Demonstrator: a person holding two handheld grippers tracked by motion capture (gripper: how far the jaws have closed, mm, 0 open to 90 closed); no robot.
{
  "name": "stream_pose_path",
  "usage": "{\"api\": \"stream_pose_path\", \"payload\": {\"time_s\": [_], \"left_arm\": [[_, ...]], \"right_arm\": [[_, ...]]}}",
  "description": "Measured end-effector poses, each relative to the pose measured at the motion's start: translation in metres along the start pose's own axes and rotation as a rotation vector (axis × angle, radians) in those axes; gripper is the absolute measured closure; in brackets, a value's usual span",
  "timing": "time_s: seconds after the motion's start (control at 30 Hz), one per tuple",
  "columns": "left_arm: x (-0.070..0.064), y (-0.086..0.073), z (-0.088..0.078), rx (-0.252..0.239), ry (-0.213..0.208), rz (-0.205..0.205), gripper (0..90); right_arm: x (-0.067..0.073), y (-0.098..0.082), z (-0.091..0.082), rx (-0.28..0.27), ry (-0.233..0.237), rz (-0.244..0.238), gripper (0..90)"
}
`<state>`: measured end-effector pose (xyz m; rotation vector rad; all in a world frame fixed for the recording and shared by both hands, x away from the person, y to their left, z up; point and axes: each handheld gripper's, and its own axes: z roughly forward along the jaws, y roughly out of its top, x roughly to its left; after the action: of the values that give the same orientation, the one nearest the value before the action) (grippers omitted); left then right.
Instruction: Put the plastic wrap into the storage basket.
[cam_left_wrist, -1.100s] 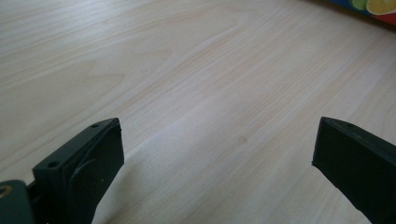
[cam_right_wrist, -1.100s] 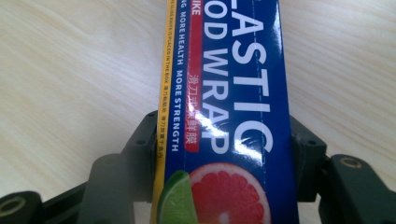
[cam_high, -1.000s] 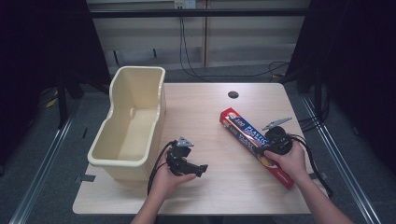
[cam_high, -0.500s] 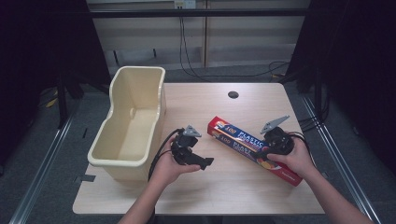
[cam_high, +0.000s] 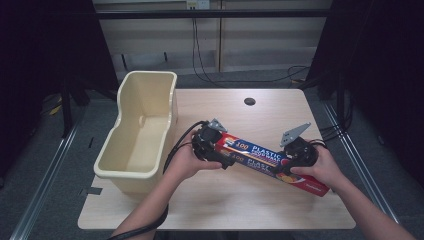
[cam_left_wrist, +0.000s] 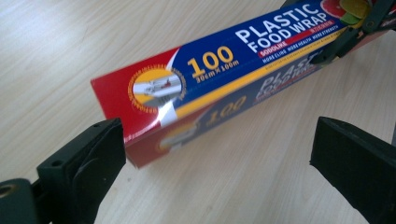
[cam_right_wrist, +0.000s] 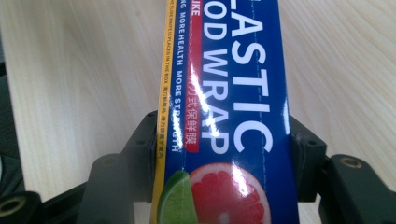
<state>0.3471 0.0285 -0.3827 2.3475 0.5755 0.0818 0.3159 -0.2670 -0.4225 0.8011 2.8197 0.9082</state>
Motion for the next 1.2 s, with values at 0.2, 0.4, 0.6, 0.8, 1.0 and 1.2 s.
{"api": "stream_pose_path", "payload": {"time_s": [0.2, 0.4, 0.6, 0.8, 1.0, 1.2], "left_arm": [[0.002, 0.010, 0.002, 0.009, -0.007, 0.023, 3.2], [0.002, 0.018, 0.004, 0.022, -0.023, 0.042, 3.3], [0.000, 0.024, 0.011, 0.056, -0.058, 0.076, 3.6], [-0.003, 0.032, 0.016, 0.090, -0.092, 0.131, 4.9], [-0.007, 0.039, 0.023, 0.110, -0.135, 0.158, 5.6], [-0.014, 0.041, 0.034, 0.164, -0.160, 0.186, 5.2]], "right_arm": [[0.002, 0.004, -0.003, 0.005, 0.029, -0.040, 41.8], [0.005, 0.007, -0.004, 0.012, 0.050, -0.082, 41.8], [0.010, 0.014, -0.001, 0.009, 0.071, -0.113, 41.7], [0.012, 0.019, 0.000, 0.008, 0.092, -0.158, 41.7], [0.014, 0.020, 0.000, 0.009, 0.113, -0.199, 41.7], [0.015, 0.022, -0.002, -0.010, 0.139, -0.236, 41.6]]}}
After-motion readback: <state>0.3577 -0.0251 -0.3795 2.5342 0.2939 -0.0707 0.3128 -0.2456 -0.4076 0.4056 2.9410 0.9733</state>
